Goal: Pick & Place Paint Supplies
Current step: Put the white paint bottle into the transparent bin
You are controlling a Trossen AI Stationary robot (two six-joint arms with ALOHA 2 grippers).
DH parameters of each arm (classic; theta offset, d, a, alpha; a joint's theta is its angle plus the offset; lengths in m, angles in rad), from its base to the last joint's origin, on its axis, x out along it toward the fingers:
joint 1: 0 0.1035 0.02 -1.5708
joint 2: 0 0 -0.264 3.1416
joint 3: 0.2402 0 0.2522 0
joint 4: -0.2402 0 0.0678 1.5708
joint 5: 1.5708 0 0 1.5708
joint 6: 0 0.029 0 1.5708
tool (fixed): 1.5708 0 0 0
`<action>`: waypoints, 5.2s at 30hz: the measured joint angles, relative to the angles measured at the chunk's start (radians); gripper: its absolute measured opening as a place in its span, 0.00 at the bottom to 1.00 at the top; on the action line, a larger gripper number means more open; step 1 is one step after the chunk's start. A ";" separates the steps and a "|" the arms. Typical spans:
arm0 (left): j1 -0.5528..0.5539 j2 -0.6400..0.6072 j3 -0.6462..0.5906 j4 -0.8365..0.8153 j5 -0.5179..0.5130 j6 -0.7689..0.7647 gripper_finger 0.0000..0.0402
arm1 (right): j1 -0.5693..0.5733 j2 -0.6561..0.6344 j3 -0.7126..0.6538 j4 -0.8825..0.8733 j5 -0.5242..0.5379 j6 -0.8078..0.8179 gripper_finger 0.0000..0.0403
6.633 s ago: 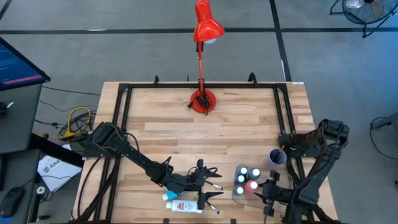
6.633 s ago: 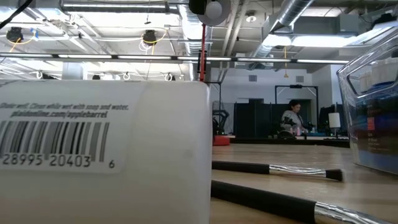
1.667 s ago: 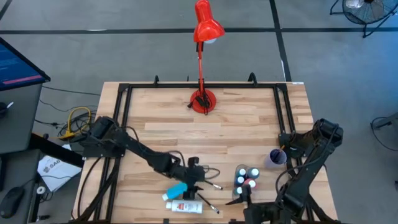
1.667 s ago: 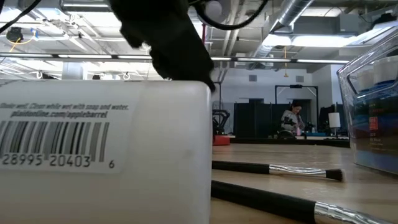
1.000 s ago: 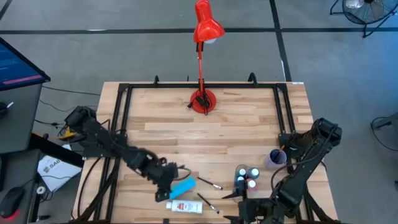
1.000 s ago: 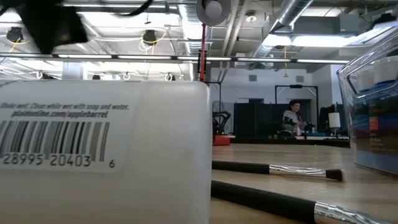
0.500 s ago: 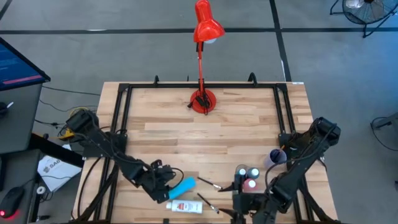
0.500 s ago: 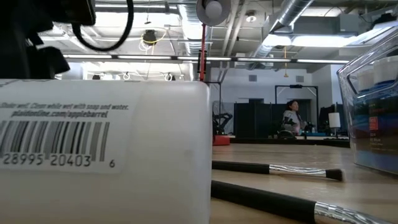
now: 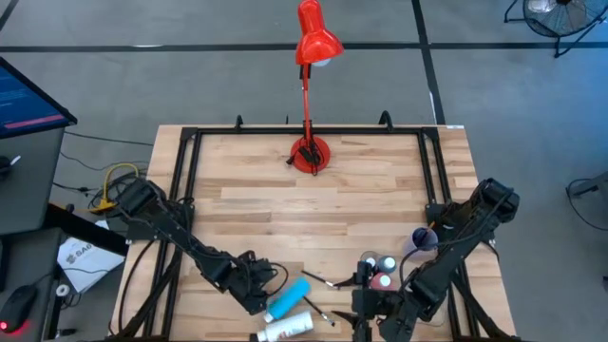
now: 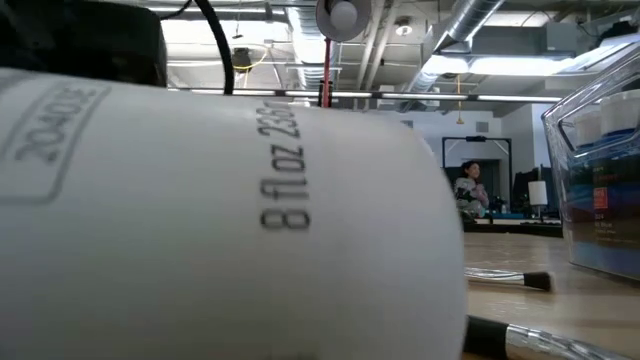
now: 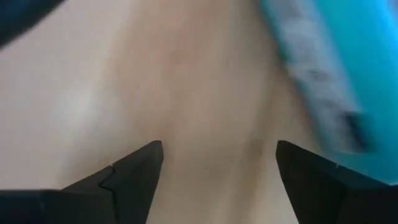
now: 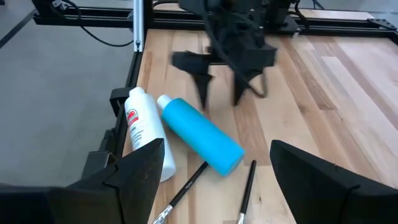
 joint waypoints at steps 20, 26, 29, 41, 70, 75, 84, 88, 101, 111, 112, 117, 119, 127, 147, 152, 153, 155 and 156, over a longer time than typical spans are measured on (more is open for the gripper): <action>-0.190 -0.088 0.054 0.371 -0.052 0.148 0.66 | 0.000 0.000 0.000 0.055 -0.082 -0.035 0.71; -0.267 0.113 0.229 0.371 -0.186 0.230 0.66 | 0.000 0.000 0.000 0.059 -0.082 -0.036 0.71; -0.268 0.197 0.303 0.335 -0.264 0.276 0.66 | -0.001 0.000 0.000 0.068 -0.082 -0.037 0.71; -0.254 0.256 0.337 0.184 -0.346 0.169 0.66 | -0.001 -0.001 0.000 0.071 -0.081 -0.053 0.71; -0.203 0.335 0.334 0.150 -0.306 0.118 0.44 | -0.007 0.046 -0.001 0.084 -0.092 -0.051 0.71; -0.204 0.269 0.333 0.156 -0.381 0.176 0.46 | -0.032 0.108 -0.001 0.207 -0.185 -0.153 0.71; -0.172 0.198 0.335 0.161 -0.383 0.276 0.44 | -0.062 0.113 0.000 0.245 -0.262 -0.153 0.71; -0.139 0.199 0.334 0.154 -0.327 0.286 0.44 | -0.060 0.113 0.000 0.228 -0.268 -0.144 0.71; -0.088 0.199 0.335 0.178 -0.271 0.332 0.44 | -0.099 0.113 0.000 0.092 -0.311 0.003 0.71; -0.082 0.199 0.386 0.187 -0.286 0.425 0.44 | -0.133 0.208 0.035 0.102 -0.444 0.017 0.71; -0.081 0.199 0.389 0.187 -0.284 0.433 0.44 | -0.137 0.215 0.046 0.095 -0.459 0.016 0.71; -0.081 0.199 0.391 0.182 -0.284 0.436 0.44 | -0.149 0.228 0.086 0.059 -0.494 0.018 0.71; -0.081 0.199 0.391 0.183 -0.282 0.436 0.44 | -0.149 0.228 0.090 0.061 -0.493 0.021 0.71; -0.084 0.199 0.391 0.184 -0.298 0.424 0.47 | -0.145 0.224 0.090 0.063 -0.478 0.043 0.53; -0.193 -0.204 0.295 0.017 -0.716 0.553 0.57 | -0.036 0.140 0.090 0.132 -0.233 -0.066 0.44; -0.258 -0.351 0.116 0.225 -0.925 0.631 0.56 | 0.025 0.119 0.090 0.219 -0.038 -0.173 0.44; -0.254 -0.369 0.069 0.292 -0.924 0.639 0.56 | 0.035 0.113 0.090 0.235 -0.006 -0.194 0.44; -0.239 -0.387 -0.032 0.446 -0.900 0.663 0.57 | 0.050 0.103 0.090 0.280 0.011 -0.225 0.44; -0.226 -0.384 -0.081 0.549 -0.862 0.685 0.57 | 0.056 0.099 0.090 0.298 0.007 -0.235 0.44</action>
